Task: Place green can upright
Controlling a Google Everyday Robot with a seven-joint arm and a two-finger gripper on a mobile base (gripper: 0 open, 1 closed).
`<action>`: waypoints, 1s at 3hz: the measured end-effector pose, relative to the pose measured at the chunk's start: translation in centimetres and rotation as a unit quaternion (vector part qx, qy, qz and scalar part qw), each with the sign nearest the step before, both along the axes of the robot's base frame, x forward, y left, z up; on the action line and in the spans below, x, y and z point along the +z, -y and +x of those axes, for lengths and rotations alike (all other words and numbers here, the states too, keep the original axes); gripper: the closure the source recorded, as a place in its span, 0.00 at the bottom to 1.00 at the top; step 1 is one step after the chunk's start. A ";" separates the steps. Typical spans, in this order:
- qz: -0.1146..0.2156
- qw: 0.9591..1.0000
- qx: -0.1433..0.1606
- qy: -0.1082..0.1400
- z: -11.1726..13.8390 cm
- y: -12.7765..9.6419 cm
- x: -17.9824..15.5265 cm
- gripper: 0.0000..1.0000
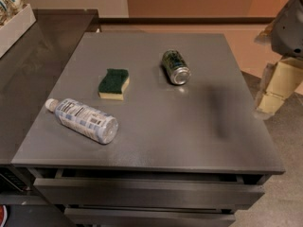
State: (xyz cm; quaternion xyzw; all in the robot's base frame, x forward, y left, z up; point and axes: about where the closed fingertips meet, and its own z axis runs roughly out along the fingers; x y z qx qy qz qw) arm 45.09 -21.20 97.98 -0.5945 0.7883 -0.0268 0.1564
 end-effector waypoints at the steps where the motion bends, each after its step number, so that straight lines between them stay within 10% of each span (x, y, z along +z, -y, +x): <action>1: 0.003 0.999 -0.031 -0.016 2.5 -0.7 -0.1 0.00; 3: -0.003 0.990 -0.142 -0.012 8.3 -4.3 -0.8 0.00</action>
Offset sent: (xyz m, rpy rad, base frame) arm 0.0846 0.0399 -0.0114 -0.0078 0.0953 -0.3330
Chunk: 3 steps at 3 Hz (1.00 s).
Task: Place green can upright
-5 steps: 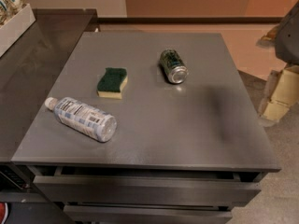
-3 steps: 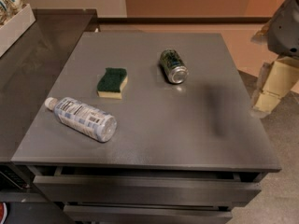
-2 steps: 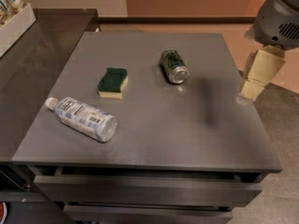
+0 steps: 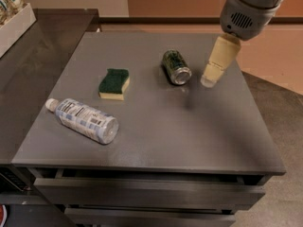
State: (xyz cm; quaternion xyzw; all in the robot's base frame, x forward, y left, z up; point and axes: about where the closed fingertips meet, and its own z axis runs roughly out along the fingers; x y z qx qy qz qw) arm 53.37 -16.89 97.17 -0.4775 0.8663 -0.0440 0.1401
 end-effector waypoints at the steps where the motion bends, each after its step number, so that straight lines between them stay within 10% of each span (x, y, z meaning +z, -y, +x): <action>1: 0.001 0.998 -0.068 0.009 2.5 -1.8 -0.5 0.00; 3: 0.055 0.976 -0.209 -0.008 6.8 -4.7 -1.4 0.00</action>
Offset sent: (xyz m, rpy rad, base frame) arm 0.0698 0.0506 -0.0144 0.1115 0.0181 -0.5097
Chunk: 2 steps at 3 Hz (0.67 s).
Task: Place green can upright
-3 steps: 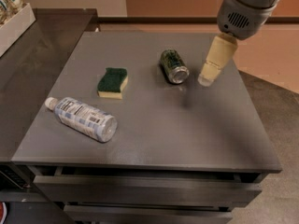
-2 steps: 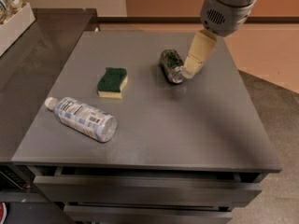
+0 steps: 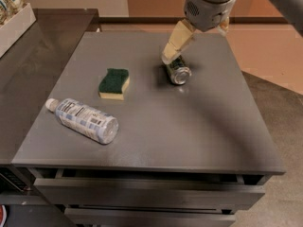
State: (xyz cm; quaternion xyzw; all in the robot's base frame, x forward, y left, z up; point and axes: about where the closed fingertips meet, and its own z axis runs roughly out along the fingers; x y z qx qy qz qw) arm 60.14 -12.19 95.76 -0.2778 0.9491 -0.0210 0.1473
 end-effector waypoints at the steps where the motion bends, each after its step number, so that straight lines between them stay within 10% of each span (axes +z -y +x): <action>1: 0.030 0.998 -0.055 -0.014 1.8 -1.1 -0.5 0.00; 2: 0.036 0.995 -0.094 -0.018 3.6 -2.0 -1.0 0.00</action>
Offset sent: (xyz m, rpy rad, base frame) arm 0.0494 0.0246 -0.0145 0.0610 0.0728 -0.2885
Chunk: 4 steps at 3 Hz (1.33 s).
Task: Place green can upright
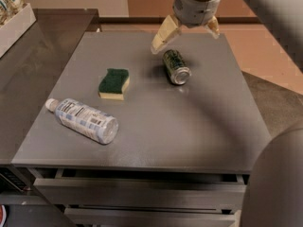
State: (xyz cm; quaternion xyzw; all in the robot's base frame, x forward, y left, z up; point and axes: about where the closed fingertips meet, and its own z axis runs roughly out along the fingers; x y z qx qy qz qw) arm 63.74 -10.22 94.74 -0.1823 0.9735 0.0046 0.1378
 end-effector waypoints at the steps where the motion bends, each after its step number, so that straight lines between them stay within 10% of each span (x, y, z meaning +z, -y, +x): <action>1: 0.002 1.000 -0.021 -0.001 1.1 -0.5 -0.3 0.00; 4: -0.050 0.997 -0.043 -0.036 3.3 3.1 -8.4 0.00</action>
Offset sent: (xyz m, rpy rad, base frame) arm 0.0294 -0.0408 -0.0942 -0.1252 0.1027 -0.0951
